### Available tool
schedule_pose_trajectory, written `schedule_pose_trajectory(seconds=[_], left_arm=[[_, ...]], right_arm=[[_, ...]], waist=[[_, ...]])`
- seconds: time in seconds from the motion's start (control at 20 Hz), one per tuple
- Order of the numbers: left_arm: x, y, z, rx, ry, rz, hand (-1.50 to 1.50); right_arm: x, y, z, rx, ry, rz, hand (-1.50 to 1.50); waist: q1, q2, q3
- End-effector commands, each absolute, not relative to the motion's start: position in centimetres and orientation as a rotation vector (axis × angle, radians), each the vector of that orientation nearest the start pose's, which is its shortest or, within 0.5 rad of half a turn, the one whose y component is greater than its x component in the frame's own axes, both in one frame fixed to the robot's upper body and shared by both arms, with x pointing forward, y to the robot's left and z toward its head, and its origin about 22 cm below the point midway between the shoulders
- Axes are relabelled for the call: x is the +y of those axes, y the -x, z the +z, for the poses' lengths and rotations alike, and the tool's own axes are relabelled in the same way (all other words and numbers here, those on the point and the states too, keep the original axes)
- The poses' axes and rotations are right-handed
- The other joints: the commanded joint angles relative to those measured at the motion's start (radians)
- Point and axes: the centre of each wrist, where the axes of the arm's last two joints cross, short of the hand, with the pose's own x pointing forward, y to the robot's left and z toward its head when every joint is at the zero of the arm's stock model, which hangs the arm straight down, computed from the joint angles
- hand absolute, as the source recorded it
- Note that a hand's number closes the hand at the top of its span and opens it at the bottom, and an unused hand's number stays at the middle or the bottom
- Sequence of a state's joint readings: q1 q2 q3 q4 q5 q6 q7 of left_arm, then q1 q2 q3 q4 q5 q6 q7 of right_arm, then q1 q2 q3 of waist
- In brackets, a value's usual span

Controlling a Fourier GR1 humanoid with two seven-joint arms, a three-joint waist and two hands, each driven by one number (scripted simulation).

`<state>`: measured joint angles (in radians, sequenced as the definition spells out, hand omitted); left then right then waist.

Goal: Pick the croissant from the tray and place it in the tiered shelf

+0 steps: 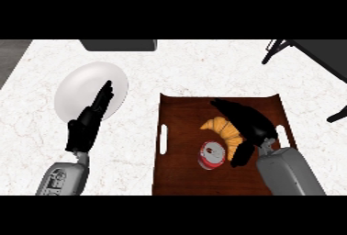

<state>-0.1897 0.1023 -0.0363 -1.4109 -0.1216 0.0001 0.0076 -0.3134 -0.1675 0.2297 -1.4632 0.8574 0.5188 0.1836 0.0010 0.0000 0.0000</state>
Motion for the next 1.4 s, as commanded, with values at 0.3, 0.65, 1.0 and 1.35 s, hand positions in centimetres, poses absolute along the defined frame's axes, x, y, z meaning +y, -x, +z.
schedule_pose_trajectory(seconds=[0.3, 0.65, 1.0, 1.35], left_arm=[[23.2, -26.7, 2.0, -1.571, -0.095, -0.282, 0.0], [22.4, -26.3, 2.3, -1.564, -0.093, -0.268, 0.0], [22.5, -28.0, 2.1, -1.591, -0.119, -0.248, 0.0], [20.3, -28.5, 2.6, -1.606, -0.038, -0.331, 0.0]], right_arm=[[-17.6, -30.3, 2.9, -1.153, 0.431, 1.433, 1.5], [-17.8, -31.0, 2.1, -1.225, 0.487, 1.5, 1.5], [-21.6, -34.6, 4.7, -0.824, 0.903, 0.645, 1.5], [-18.3, -39.6, 11.4, -0.729, 1.08, 0.117, 1.5]], waist=[[0.005, -0.001, 0.0], [0.004, 0.0, 0.0], [-0.007, 0.019, -0.002], [0.106, 0.031, 0.0]])
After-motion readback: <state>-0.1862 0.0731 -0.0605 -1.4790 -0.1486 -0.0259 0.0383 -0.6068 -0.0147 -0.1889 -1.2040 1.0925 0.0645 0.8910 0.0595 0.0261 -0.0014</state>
